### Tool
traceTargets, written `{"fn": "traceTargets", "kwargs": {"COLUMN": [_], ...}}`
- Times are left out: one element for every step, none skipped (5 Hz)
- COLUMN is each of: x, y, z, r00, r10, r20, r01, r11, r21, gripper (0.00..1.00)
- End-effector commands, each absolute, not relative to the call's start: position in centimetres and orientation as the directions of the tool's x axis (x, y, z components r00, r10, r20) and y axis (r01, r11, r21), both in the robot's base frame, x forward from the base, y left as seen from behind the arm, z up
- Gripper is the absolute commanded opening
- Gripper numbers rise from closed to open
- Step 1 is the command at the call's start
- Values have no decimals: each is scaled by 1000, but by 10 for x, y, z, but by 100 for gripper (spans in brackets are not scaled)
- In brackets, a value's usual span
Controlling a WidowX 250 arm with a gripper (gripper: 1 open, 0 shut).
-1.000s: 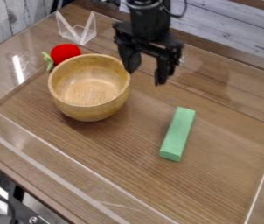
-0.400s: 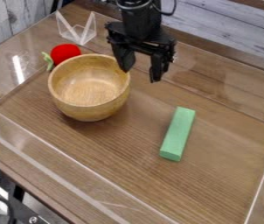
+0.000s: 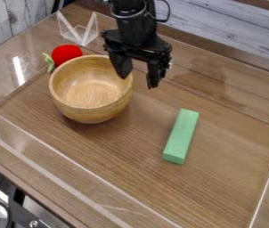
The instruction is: Remove the green block from the brown bowl and put it on the table
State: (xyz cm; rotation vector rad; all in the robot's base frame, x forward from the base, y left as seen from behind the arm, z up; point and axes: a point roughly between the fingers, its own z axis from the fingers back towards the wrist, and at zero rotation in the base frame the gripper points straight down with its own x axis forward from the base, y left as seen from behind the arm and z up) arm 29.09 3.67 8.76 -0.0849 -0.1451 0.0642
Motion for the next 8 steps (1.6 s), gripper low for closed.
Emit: {"fn": "traceTargets", "kwargs": {"x": [291,297,300,304,309,316,310,304], "y": [39,39,39,34,29,40,51,60], "z": [109,102,94,105,115,112,109,107], "r00": [972,971,971,962,943,937,942,946], "r10": [96,56,13,121,212,241,237,233], "r20": [216,234,238,245,256,253,239,225], "r01": [-79,-35,9,-100,-193,-224,-223,-221], "r11": [993,995,996,990,976,970,971,972], "r21": [-88,-91,-92,-97,-98,-95,-84,-77], "gripper": [100,100,100,100,100,100,100,100]}}
